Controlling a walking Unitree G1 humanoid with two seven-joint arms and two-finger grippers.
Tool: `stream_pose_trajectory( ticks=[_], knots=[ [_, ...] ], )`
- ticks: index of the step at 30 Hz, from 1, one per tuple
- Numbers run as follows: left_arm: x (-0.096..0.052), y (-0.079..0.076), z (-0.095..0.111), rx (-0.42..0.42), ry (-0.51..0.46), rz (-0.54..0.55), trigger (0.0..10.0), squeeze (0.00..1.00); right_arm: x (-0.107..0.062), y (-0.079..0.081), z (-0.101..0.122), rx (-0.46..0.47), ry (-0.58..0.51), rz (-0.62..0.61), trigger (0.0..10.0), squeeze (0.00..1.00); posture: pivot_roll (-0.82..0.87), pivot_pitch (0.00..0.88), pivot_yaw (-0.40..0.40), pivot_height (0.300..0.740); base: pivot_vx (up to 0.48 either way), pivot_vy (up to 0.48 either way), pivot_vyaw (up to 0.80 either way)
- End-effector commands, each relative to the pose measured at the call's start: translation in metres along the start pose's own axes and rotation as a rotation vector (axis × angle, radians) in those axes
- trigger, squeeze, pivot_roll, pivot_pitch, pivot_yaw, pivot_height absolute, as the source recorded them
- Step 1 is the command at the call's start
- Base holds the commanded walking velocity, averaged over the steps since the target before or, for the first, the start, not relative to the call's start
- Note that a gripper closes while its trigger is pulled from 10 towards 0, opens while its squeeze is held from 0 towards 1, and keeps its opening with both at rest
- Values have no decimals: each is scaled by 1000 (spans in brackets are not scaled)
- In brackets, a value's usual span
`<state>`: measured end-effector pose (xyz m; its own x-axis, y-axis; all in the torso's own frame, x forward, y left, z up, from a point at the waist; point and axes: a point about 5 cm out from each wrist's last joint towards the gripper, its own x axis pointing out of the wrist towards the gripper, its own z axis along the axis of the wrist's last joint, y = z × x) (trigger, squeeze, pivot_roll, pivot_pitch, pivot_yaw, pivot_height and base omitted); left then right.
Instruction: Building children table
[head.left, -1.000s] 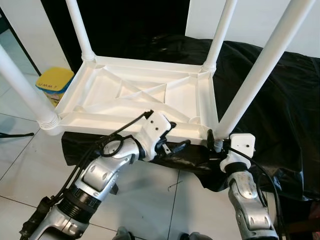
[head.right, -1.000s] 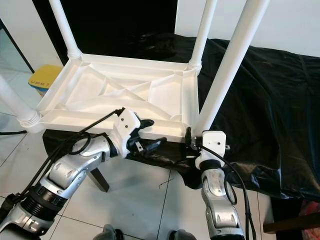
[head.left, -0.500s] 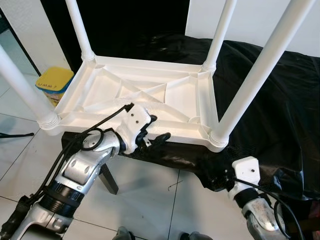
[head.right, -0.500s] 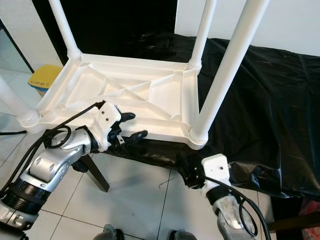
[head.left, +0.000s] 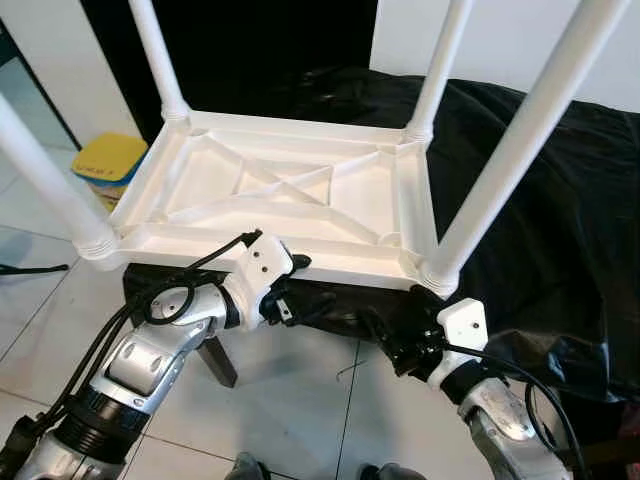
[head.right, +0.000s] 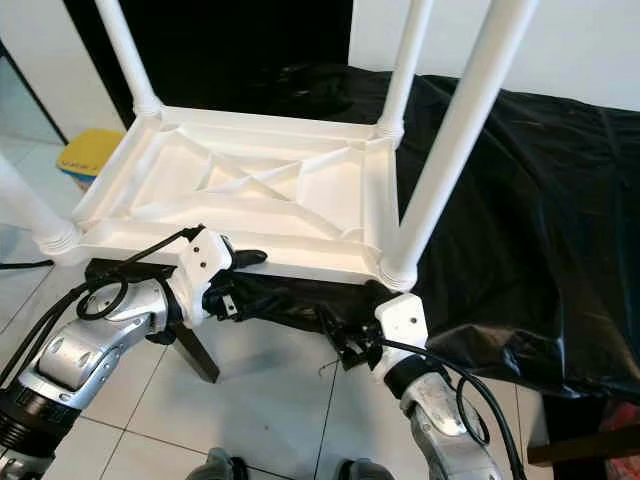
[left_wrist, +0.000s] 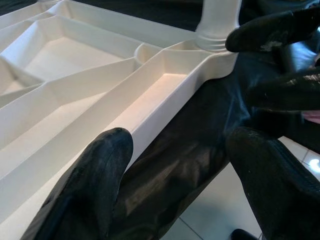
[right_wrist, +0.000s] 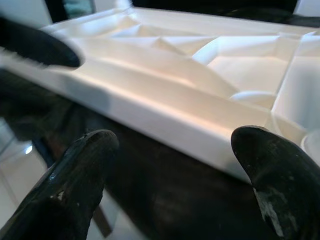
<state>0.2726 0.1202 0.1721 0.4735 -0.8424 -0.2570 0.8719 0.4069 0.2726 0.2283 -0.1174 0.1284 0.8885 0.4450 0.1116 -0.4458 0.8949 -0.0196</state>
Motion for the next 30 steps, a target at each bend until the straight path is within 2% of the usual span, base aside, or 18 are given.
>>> stream_pose_trajectory(
  ticks=[1,3,4,5,9,13,16,17,22,24,27,30],
  knots=[
    [-6,-1,-3,-2,20,-26,10000,0,6,-2,-5,30,6,-19,10000,0,61,141,-32,740,0,0,0],
    [-14,8,-5,-1,31,24,10000,0,26,-3,-2,92,-36,-67,10000,0,76,139,-33,740,0,0,0],
    [-14,8,-5,-1,31,24,10000,0,26,-3,-2,92,-36,-67,10000,0,76,139,-33,740,0,0,0],
    [-16,12,-3,-3,25,53,10000,0,38,-3,-1,126,-63,-99,10000,0,78,137,-30,740,0,0,0],
    [-17,13,-3,1,23,58,10000,0,47,-3,-1,143,-82,-124,10000,0,82,132,-29,740,0,0,0],
    [-18,15,0,10,21,64,10000,0,67,0,-4,237,-114,-175,10000,0,94,126,-20,740,0,0,0],
    [-19,16,0,10,20,65,10000,0,69,1,-5,251,-115,-182,10000,0,94,126,-20,740,0,0,0],
    [-18,16,1,11,18,64,10000,0,79,0,-9,279,-121,-245,10000,0,106,122,-16,740,0,0,0],
    [-19,16,1,8,19,63,10000,0,87,-5,-14,306,-125,-339,10000,0,112,121,-12,740,0,0,0],
    [-20,15,0,5,25,55,10000,0,88,-15,-16,292,-133,-408,10000,0,119,119,-10,740,0,0,0],
    [-21,14,0,3,26,49,10000,0,88,-20,-16,282,-140,-436,10000,0,120,119,-10,740,0,0,0],
    [-22,10,3,-6,20,21,10000,0,83,-44,-14,231,-166,-549,10000,0,120,118,-6,740,0,0,0]
  ],
)
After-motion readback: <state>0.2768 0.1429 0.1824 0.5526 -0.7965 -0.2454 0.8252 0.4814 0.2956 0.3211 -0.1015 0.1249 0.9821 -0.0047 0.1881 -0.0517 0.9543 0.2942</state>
